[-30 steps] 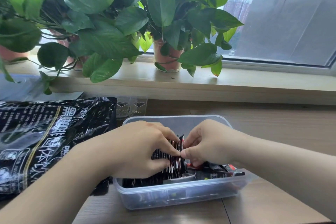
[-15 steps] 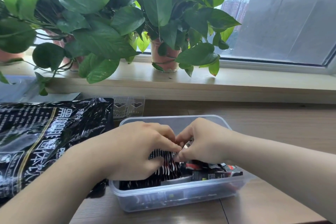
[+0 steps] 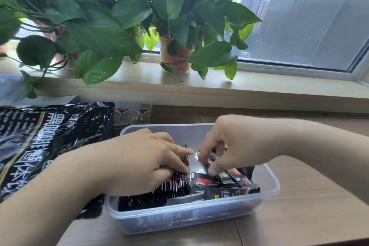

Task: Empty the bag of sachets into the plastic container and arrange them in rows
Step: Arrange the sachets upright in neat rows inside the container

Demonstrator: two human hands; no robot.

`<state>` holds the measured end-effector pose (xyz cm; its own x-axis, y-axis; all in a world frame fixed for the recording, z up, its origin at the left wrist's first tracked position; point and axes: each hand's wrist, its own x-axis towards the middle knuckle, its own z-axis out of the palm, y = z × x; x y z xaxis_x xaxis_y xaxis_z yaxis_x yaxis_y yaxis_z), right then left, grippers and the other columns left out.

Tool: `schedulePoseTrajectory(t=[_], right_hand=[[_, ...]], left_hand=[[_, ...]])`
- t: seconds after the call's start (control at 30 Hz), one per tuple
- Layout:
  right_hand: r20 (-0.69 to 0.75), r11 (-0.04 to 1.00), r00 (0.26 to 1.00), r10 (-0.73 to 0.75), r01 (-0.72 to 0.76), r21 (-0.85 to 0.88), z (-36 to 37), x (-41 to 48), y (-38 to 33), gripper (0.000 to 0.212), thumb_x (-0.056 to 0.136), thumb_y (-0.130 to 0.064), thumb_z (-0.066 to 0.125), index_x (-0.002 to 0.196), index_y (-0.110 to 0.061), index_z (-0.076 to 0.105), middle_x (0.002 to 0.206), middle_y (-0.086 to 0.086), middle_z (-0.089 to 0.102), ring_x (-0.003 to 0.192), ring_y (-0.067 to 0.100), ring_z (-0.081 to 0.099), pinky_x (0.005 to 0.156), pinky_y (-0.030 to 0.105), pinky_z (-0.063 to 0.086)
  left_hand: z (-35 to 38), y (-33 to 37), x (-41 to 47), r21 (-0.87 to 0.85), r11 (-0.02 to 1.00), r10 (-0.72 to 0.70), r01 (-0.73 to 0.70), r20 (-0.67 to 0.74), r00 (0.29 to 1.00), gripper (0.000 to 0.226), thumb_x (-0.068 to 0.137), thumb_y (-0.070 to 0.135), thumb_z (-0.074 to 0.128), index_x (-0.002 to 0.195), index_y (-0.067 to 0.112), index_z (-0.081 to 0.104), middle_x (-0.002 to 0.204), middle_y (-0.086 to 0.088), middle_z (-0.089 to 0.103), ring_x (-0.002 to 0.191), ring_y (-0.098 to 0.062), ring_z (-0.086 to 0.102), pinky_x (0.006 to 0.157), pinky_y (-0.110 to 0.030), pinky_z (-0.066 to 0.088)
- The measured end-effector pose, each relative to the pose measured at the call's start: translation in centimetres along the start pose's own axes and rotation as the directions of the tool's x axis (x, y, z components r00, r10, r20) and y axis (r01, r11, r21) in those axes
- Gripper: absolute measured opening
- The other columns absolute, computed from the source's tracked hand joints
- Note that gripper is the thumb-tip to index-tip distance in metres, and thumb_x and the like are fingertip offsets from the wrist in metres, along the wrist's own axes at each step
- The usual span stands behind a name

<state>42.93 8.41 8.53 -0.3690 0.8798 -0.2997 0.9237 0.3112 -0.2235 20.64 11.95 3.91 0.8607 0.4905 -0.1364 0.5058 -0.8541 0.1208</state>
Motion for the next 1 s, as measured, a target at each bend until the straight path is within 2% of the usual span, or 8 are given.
schedulePoseTrajectory(t=[0.1, 0.17, 0.27, 0.4, 0.57, 0.7, 0.77, 1.0], right_hand=[[0.110, 0.984, 0.991, -0.078, 0.095, -0.152, 1.6, 0.6, -0.1, 0.031, 0.080, -0.046, 0.077, 0.106, -0.030, 0.076, 0.087, -0.018, 0.071, 0.075, -0.001, 0.064, 0.066, 0.014, 0.048], [0.157, 0.984, 0.984, -0.087, 0.110, -0.142, 1.8, 0.7, 0.1, 0.028, 0.082, -0.041, 0.076, 0.107, -0.029, 0.075, 0.100, -0.008, 0.072, 0.083, 0.010, 0.066, 0.072, 0.022, 0.052], [0.210, 0.991, 0.974, -0.083, 0.103, -0.084, 1.5, 0.6, 0.1, 0.020, 0.083, -0.030, 0.076, 0.103, -0.028, 0.074, 0.079, -0.013, 0.068, 0.061, 0.001, 0.059, 0.054, 0.007, 0.038], [0.241, 0.994, 0.967, -0.081, 0.095, -0.048, 0.9, 0.3, -0.3, 0.017, 0.083, -0.019, 0.075, 0.099, -0.025, 0.073, 0.048, -0.027, 0.056, 0.046, -0.004, 0.052, 0.045, 0.005, 0.036], [0.261, 0.995, 0.961, -0.097, 0.096, 0.018, 0.6, 0.1, -0.6, 0.029, 0.083, -0.009, 0.073, 0.109, -0.022, 0.072, 0.048, -0.034, 0.055, 0.045, -0.006, 0.052, 0.045, 0.003, 0.035], [0.252, 0.991, 0.959, -0.128, 0.135, -0.009, 0.7, -0.2, -0.5, 0.028, 0.079, -0.010, 0.068, 0.101, -0.026, 0.075, 0.052, -0.006, 0.058, 0.044, 0.010, 0.052, 0.044, 0.014, 0.039], [0.228, 0.988, 0.963, -0.147, 0.154, -0.015, 0.8, -0.3, -0.4, 0.026, 0.078, -0.011, 0.068, 0.098, -0.027, 0.074, 0.056, 0.000, 0.057, 0.044, 0.009, 0.048, 0.044, 0.011, 0.035], [0.210, 0.983, 0.961, -0.182, 0.185, 0.005, 0.9, -0.2, -0.4, 0.037, 0.078, -0.010, 0.070, 0.104, -0.035, 0.078, 0.049, -0.009, 0.055, 0.044, 0.008, 0.047, 0.044, 0.009, 0.035]], left_hand=[[0.1, -0.1, 0.0, 0.009, 1.000, -0.003, 0.003, 0.009, 1.000, 0.053, 0.086, 0.042, 0.032, 0.134, 0.056, 0.049, 0.146, 0.046, 0.034, 0.126, 0.016, 0.025, 0.111, -0.033, 0.031], [0.1, -0.1, 0.0, 0.020, 1.000, -0.002, 0.002, 0.000, 1.000, 0.051, 0.085, 0.042, 0.033, 0.133, 0.053, 0.048, 0.145, 0.042, 0.037, 0.125, 0.012, 0.026, 0.111, -0.033, 0.031], [0.1, 0.0, 0.0, 0.027, 1.000, -0.008, 0.009, -0.009, 1.000, 0.051, 0.084, 0.041, 0.033, 0.131, 0.052, 0.047, 0.142, 0.039, 0.040, 0.122, 0.008, 0.028, 0.111, -0.034, 0.031], [0.2, 0.0, 0.1, 0.029, 0.999, -0.022, 0.022, -0.009, 1.000, 0.052, 0.084, 0.041, 0.035, 0.133, 0.052, 0.046, 0.143, 0.039, 0.040, 0.122, 0.007, 0.028, 0.110, -0.033, 0.032], [0.2, 0.2, 0.0, 0.031, 0.999, -0.032, 0.032, -0.003, 0.999, 0.054, 0.083, 0.041, 0.034, 0.133, 0.054, 0.046, 0.143, 0.039, 0.040, 0.122, 0.006, 0.029, 0.109, -0.034, 0.033], [0.1, 0.2, -0.1, 0.034, 0.999, -0.037, 0.037, 0.008, 0.999, 0.057, 0.084, 0.040, 0.033, 0.138, 0.056, 0.041, 0.143, 0.036, 0.040, 0.123, 0.004, 0.029, 0.109, -0.036, 0.032], [0.1, 0.1, -0.1, 0.041, 0.999, -0.034, 0.032, 0.032, 0.999, 0.058, 0.087, 0.040, 0.033, 0.140, 0.064, 0.034, 0.141, 0.034, 0.040, 0.124, 0.003, 0.028, 0.109, -0.035, 0.032], [0.0, 0.5, 0.8, 0.006, 0.999, -0.041, 0.041, 0.050, 0.998, 0.040, 0.095, 0.067, 0.036, 0.134, 0.063, 0.045, 0.133, 0.029, 0.042, 0.125, 0.000, 0.028, 0.107, -0.037, 0.032]])
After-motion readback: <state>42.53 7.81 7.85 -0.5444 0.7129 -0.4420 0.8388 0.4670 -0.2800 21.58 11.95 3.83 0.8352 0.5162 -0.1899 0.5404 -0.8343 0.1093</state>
